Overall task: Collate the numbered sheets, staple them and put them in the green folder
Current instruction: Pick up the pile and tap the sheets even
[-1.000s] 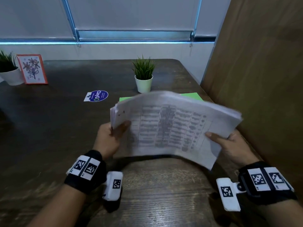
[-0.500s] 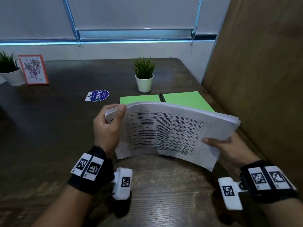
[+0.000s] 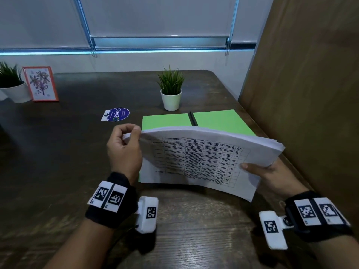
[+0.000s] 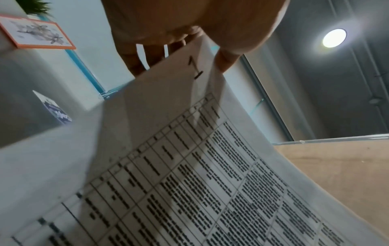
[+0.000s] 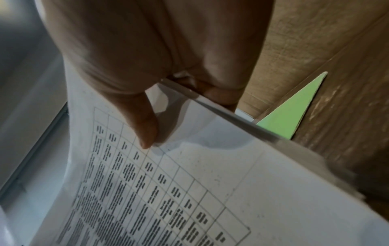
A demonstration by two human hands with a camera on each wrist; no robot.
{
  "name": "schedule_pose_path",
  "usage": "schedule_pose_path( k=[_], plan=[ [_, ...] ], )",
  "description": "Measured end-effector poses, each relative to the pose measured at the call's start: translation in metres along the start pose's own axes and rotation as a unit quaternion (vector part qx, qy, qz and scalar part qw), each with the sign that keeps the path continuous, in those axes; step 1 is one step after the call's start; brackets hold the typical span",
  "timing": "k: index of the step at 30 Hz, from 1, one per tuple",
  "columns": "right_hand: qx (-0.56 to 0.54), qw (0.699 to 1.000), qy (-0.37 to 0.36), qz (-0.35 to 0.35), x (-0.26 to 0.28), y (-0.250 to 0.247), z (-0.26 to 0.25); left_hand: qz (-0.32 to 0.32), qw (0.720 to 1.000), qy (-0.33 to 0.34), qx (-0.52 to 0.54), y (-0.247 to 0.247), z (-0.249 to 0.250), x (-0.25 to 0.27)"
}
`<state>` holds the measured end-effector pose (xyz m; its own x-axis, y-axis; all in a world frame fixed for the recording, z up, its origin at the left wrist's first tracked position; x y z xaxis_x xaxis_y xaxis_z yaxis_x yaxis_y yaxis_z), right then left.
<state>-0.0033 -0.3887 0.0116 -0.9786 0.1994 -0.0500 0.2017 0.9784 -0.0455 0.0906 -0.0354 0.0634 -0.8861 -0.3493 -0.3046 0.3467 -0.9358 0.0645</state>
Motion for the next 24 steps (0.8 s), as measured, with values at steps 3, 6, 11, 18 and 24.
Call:
schedule_pose_path(
  k=[3, 6, 11, 18, 24],
  plan=[
    [-0.003, 1.0, -0.003, 0.007, 0.0, 0.001, 0.0, -0.022, 0.998, 0.022, -0.051, -0.003, 0.011, -0.002],
    [0.011, 1.0, -0.02, 0.018, 0.002, 0.002, -0.009, -0.083, 0.935, 0.234, -0.255, 0.003, 0.062, 0.009],
    [0.116, 0.992, -0.052, -0.012, 0.011, 0.015, -0.042, -0.292, 0.713, 0.288, -0.569, 0.058, 0.081, 0.014],
    [0.289, 0.941, -0.17, -0.049, 0.036, 0.025, -0.11, -0.373, 0.691, 0.29, -0.548, 0.069, 0.077, 0.0],
    [0.35, 0.87, -0.332, 0.102, 0.009, 0.018, -0.193, -0.468, 0.834, 0.104, -0.273, 0.073, 0.054, 0.005]
  ],
)
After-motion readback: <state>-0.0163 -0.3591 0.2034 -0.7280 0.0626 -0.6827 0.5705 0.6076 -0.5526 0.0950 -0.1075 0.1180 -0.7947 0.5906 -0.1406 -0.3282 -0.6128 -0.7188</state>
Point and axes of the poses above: each hand's wrist, its own x-axis away from the middle knuckle, its own y-axis out of the palm, z = x × y, the point moved 7 cm from there along -x, towards the middle knuckle
